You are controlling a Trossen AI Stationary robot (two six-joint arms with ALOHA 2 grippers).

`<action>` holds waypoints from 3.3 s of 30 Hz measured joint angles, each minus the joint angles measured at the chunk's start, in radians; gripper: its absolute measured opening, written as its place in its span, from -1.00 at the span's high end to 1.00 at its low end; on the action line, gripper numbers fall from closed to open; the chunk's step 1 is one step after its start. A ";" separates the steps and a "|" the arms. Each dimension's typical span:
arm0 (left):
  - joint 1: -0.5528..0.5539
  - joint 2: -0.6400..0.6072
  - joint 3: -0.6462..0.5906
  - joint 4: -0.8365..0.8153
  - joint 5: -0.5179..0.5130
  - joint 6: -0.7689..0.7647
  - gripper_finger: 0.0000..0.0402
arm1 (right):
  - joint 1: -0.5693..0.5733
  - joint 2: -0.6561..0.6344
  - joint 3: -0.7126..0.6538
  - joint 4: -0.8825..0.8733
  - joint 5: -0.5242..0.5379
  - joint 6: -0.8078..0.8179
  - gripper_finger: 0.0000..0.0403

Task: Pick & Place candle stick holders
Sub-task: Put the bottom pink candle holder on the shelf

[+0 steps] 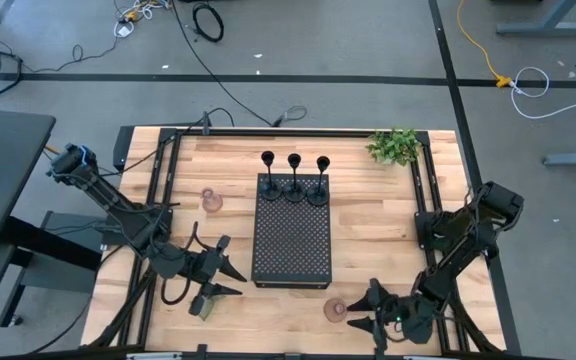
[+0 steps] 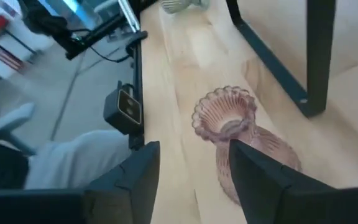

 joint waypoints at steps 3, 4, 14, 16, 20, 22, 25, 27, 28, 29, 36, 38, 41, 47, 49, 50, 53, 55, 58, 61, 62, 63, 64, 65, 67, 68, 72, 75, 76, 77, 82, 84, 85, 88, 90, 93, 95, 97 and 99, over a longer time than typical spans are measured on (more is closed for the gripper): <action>-0.007 0.005 -0.001 -0.005 -0.004 0.000 0.31 | -0.001 0.034 0.075 -0.119 0.007 -0.015 0.14; -0.010 0.004 0.000 -0.002 -0.006 0.000 0.31 | -0.003 0.050 0.098 -0.155 -0.002 -0.014 0.17; -0.022 0.004 -0.001 -0.007 -0.006 0.000 0.31 | -0.015 0.118 0.161 -0.271 0.005 0.020 0.38; -0.023 0.004 -0.002 -0.010 -0.009 0.000 0.31 | -0.015 0.118 0.161 -0.275 0.027 0.006 0.39; -0.022 0.004 -0.002 -0.010 -0.018 0.001 0.31 | -0.028 0.118 0.161 -0.275 0.037 -0.006 0.40; -0.022 0.004 -0.002 -0.010 -0.019 0.001 0.31 | -0.035 0.118 0.161 -0.270 0.031 -0.020 0.40; -0.022 0.004 -0.002 -0.010 -0.019 0.001 0.31 | -0.046 0.118 0.161 -0.269 0.030 -0.017 0.37; -0.023 0.004 -0.002 -0.011 -0.019 0.001 0.31 | -0.055 0.118 0.161 -0.260 0.026 -0.027 0.31; -0.023 0.004 -0.002 -0.011 -0.020 0.001 0.31 | -0.058 0.118 0.161 -0.257 0.025 -0.032 0.27; -0.023 0.004 -0.002 -0.011 -0.021 0.001 0.31 | -0.063 0.118 0.161 -0.256 0.022 -0.033 0.23; -0.023 0.004 -0.002 -0.011 -0.021 0.003 0.31 | -0.095 0.118 0.161 -0.217 -0.010 -0.070 -0.04; -0.023 0.004 -0.002 -0.011 -0.021 0.003 0.31 | -0.103 0.118 0.161 -0.199 -0.011 -0.099 -0.11; -0.023 0.004 -0.002 -0.012 -0.021 0.001 0.31 | -0.116 0.125 0.161 -0.173 -0.015 -0.119 -0.18; -0.023 0.004 -0.002 -0.013 -0.021 0.002 0.31 | -0.142 0.227 0.161 -0.010 -0.023 -0.188 -0.23; -0.023 0.004 -0.002 -0.017 -0.021 0.001 0.31 | -0.156 0.263 0.161 0.032 -0.036 -0.198 -0.22; -0.023 0.004 -0.002 -0.019 -0.021 0.000 0.31 | -0.164 0.273 0.160 0.033 -0.048 -0.196 -0.20; -0.023 0.004 -0.002 -0.020 -0.021 0.000 0.31 | -0.183 0.274 0.161 0.048 -0.087 -0.170 -0.11; -0.023 0.004 -0.002 -0.021 -0.021 0.001 0.31 | -0.187 0.273 0.161 0.070 -0.097 -0.176 -0.01; -0.023 0.004 -0.002 -0.021 -0.021 0.001 0.31 | -0.185 0.274 0.161 0.118 -0.104 -0.209 0.16; -0.023 0.004 -0.002 -0.021 -0.021 0.001 0.31 | -0.183 0.273 0.162 0.155 -0.109 -0.223 0.33; -0.023 0.004 -0.002 -0.021 -0.021 0.001 0.31 | -0.183 0.272 0.162 0.165 -0.119 -0.223 0.38; -0.023 0.004 -0.002 -0.022 -0.021 0.001 0.31 | -0.183 0.272 0.162 0.170 -0.127 -0.224 0.43; -0.023 0.004 -0.002 -0.023 -0.021 0.001 0.31 | -0.183 0.271 0.162 0.174 -0.131 -0.227 0.46; -0.023 0.004 -0.002 -0.023 -0.021 0.000 0.31 | -0.183 0.268 0.162 0.174 -0.140 -0.228 0.47; -0.023 0.004 -0.002 -0.023 -0.021 0.000 0.31 | -0.182 0.255 0.162 0.173 -0.159 -0.234 0.47; -0.023 0.004 -0.002 -0.024 -0.021 0.000 0.31 | -0.180 0.243 0.162 0.165 -0.162 -0.249 0.47; -0.023 0.004 -0.002 -0.024 -0.021 0.000 0.31 | -0.171 0.185 0.225 0.144 -0.150 -0.362 0.47; -0.023 0.004 -0.002 -0.024 -0.021 0.000 0.31 | -0.170 0.150 0.301 0.074 -0.128 -0.450 0.47; -0.023 0.004 -0.002 -0.024 -0.021 0.000 0.31 | -0.170 0.139 0.329 0.034 -0.115 -0.477 0.47; -0.023 0.004 -0.002 -0.024 -0.021 0.000 0.31 | -0.170 0.128 0.359 -0.001 -0.102 -0.507 0.47; -0.023 0.004 -0.002 -0.024 -0.021 0.001 0.31 | -0.184 0.068 0.479 -0.181 0.018 -0.587 0.47; -0.023 0.004 -0.002 -0.024 -0.021 0.001 0.31 | -0.195 0.061 0.510 -0.200 0.074 -0.636 0.47; -0.022 0.004 -0.002 -0.024 -0.021 0.001 0.31 | -0.202 0.060 0.526 -0.197 0.089 -0.663 0.47; -0.023 0.003 -0.002 -0.024 -0.021 0.001 0.31 | -0.237 0.056 0.552 -0.186 0.110 -0.720 0.47; -0.022 0.003 -0.002 -0.024 -0.021 0.001 0.31 | -0.268 0.058 0.548 -0.197 0.105 -0.720 0.47; -0.023 0.003 -0.002 -0.024 -0.021 0.001 0.31 | -0.323 0.059 0.535 -0.206 0.070 -0.708 0.47; -0.023 0.003 -0.002 -0.024 -0.021 0.001 0.31 | -0.358 0.059 0.532 -0.235 0.041 -0.681 0.47; -0.022 0.003 -0.002 -0.024 -0.021 0.002 0.31 | -0.385 0.059 0.531 -0.266 0.014 -0.667 0.47; -0.022 0.003 -0.002 -0.024 -0.021 0.002 0.31 | -0.408 0.059 0.531 -0.286 -0.014 -0.650 0.47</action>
